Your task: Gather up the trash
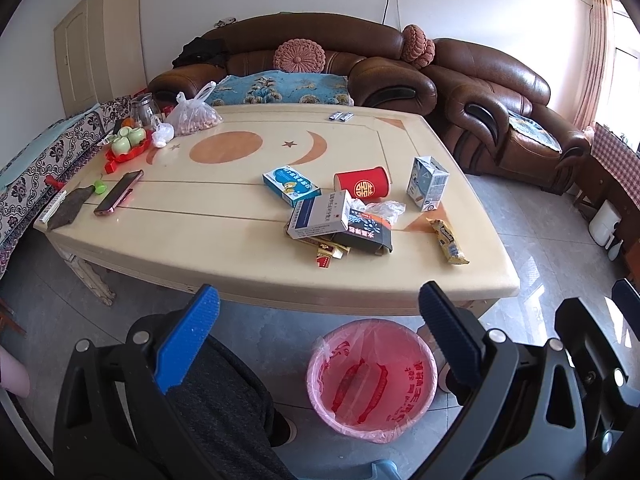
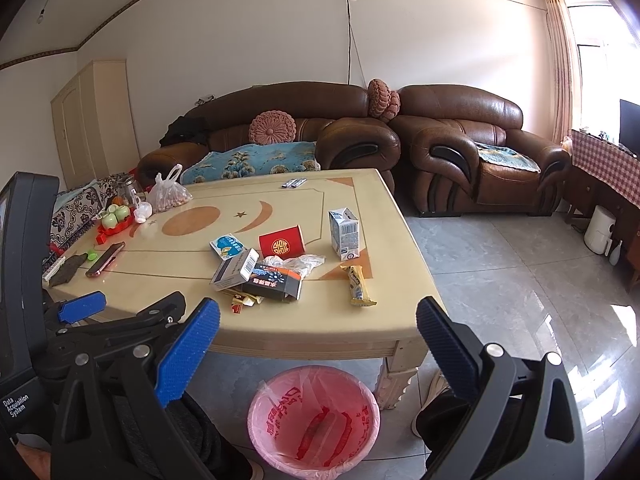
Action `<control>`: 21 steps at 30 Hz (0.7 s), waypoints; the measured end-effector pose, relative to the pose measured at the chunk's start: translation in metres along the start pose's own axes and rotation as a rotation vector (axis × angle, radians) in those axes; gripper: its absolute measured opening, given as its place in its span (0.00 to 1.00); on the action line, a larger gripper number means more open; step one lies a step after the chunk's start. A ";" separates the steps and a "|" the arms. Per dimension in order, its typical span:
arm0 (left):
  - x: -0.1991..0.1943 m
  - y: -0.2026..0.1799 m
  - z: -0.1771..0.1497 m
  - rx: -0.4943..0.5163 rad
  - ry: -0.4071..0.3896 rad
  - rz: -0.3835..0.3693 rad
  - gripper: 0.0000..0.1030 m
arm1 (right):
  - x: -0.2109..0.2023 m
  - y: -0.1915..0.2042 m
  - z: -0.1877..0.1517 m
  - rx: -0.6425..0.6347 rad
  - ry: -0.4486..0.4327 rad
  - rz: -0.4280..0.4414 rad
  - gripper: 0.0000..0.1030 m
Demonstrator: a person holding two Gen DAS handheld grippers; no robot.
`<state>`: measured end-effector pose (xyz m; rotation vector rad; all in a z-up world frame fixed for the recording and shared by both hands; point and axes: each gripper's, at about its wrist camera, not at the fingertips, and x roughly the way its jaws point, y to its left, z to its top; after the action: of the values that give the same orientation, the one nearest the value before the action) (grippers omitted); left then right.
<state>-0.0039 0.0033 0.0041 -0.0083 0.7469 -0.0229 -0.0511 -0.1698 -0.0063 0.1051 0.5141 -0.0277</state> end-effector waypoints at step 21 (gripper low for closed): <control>0.000 0.000 0.000 0.001 0.000 0.001 0.95 | 0.001 0.002 0.001 0.004 0.001 0.006 0.94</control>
<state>-0.0038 0.0035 0.0047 -0.0069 0.7471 -0.0221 -0.0497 -0.1681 -0.0059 0.1107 0.5152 -0.0231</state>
